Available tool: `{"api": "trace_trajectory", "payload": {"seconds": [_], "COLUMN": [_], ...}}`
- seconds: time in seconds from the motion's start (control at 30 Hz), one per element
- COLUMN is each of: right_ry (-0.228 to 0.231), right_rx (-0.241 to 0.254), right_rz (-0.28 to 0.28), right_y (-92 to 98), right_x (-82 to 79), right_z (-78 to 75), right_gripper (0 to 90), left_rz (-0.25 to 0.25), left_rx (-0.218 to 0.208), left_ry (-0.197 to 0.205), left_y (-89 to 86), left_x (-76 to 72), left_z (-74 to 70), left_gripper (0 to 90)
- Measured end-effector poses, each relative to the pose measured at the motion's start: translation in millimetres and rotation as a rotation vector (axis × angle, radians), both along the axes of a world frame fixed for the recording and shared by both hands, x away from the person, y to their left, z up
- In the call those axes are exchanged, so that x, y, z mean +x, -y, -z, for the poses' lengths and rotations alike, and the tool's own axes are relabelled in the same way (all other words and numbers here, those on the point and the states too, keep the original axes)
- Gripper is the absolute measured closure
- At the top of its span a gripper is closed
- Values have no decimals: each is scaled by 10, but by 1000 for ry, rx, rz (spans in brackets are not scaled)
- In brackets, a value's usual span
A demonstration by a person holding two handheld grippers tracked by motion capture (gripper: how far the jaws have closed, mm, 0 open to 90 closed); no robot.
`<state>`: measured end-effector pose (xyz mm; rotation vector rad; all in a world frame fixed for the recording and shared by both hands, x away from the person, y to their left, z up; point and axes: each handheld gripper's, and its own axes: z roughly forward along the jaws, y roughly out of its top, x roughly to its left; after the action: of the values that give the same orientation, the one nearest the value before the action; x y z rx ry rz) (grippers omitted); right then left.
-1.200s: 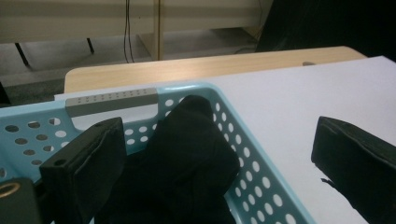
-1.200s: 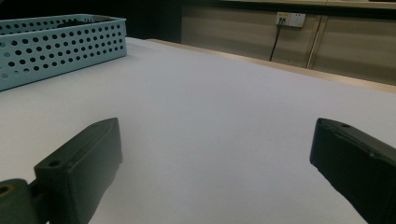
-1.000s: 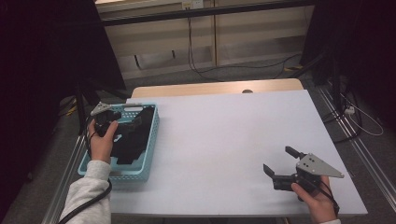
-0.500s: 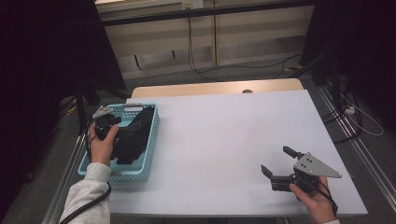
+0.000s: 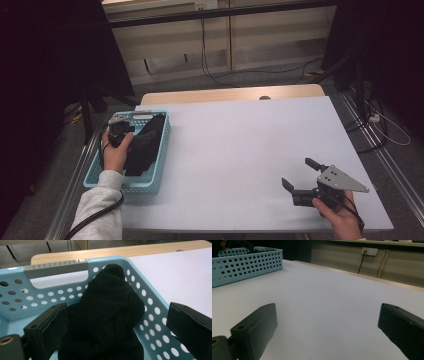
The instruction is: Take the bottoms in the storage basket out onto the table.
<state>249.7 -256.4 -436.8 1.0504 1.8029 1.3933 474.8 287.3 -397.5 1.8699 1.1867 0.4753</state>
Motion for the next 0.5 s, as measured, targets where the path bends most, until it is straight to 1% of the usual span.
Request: {"api": "trace_trajectory", "payload": {"seconds": [0.07, 0.1, 0.13, 0.2, 0.27, 0.3, 0.4, 0.43, 0.5], "right_ry": [0, 1, 2, 2, -1, -6, -5, -4, -4], "right_rx": [0, 0, 3, 3, 2, -2, 3, 2, 2], "right_rz": [2, 4, 5, 5, 6, 10, 13, 16, 17], "right_y": [12, 18, 28, 31, 38, 43, 50, 58, 61], "right_x": [-12, -18, -31, -37, -45, -54, -63, -66, -66], "right_z": [1, 1, -1, -1, 1, 6, 4, 5, 5], "right_gripper": [15, 14, 14, 14, 15, 14, 14, 14, 14], "left_rz": [-3, -2, -5, -8, -6, -5, -5, 2, 2], "left_rx": [11, 14, 18, 16, 29, 37, 34, 43, 41], "left_ry": [-11, -11, -20, -19, -25, -35, -43, -53, -55], "left_y": [-11, -17, -28, -31, -36, -38, -34, -28, -22], "left_x": [15, 26, 38, 45, 56, 67, 79, 94, 102], "left_z": [20, 31, 49, 60, 80, 100, 118, 131, 144], "left_gripper": [42, 43, 43, 43, 43, 43, 43, 43, 43]}}
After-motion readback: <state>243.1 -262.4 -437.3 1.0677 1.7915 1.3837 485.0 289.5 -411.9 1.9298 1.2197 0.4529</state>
